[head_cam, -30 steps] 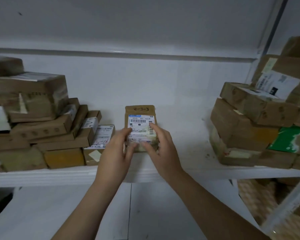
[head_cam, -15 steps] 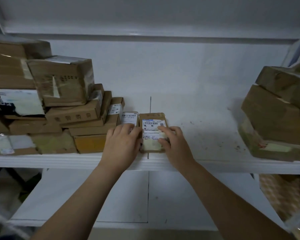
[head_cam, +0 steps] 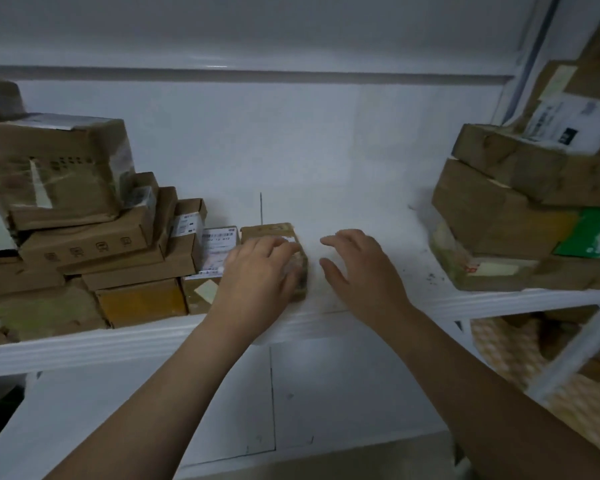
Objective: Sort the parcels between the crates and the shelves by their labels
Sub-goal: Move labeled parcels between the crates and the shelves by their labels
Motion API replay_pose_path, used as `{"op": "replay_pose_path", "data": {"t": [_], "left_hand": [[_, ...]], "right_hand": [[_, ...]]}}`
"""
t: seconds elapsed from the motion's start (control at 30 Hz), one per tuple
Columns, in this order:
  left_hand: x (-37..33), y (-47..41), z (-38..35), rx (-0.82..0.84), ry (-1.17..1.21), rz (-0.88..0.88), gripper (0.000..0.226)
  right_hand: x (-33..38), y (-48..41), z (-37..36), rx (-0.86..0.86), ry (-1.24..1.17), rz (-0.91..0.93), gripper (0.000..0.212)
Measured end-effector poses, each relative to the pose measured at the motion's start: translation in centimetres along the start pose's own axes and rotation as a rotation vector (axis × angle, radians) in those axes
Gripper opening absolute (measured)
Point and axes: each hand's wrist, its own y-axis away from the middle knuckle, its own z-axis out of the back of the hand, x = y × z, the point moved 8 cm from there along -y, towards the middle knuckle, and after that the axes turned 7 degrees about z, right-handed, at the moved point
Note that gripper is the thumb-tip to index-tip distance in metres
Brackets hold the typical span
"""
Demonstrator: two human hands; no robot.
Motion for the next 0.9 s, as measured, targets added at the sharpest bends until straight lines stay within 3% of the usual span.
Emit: {"op": "replay_pose_path", "data": {"t": [0.13, 0.37, 0.5, 0.6, 0.7, 0.8, 0.9], "left_hand": [[-4.7, -1.2, -1.4, 0.012, 0.099, -0.092, 0.029], [-15.6, -4.1, -3.8, 0.01, 0.295, -0.197, 0.031], [-22.1, -6.0, -4.0, -0.045, 0.351, -0.274, 0.048], [-26.7, -8.2, -4.0, -0.103, 0.278, -0.362, 0.077], [-29.7, -10.9, -5.4, -0.092, 0.058, -0.404, 0.099], [-30.6, -12.6, -6.4, -0.101, -0.066, -0.401, 0.087], [-30.7, -12.5, -5.9, -0.144, -0.038, -0.422, 0.068]], "right_hand": [[-2.6, 2.2, 5.6, -0.148, 0.07, -0.03, 0.023], [-9.0, 6.2, 16.5, -0.346, 0.24, -0.07, 0.021], [-13.7, 8.0, 20.8, -0.369, 0.258, -0.183, 0.028], [-17.4, 8.5, 22.6, -0.366, 0.13, -0.31, 0.034], [-20.4, 8.3, 23.1, -0.353, -0.083, -0.407, 0.042], [-22.5, 8.2, 22.8, -0.365, -0.344, -0.506, 0.045], [-23.3, 8.3, 22.0, -0.378, -0.596, -0.561, 0.047]]}}
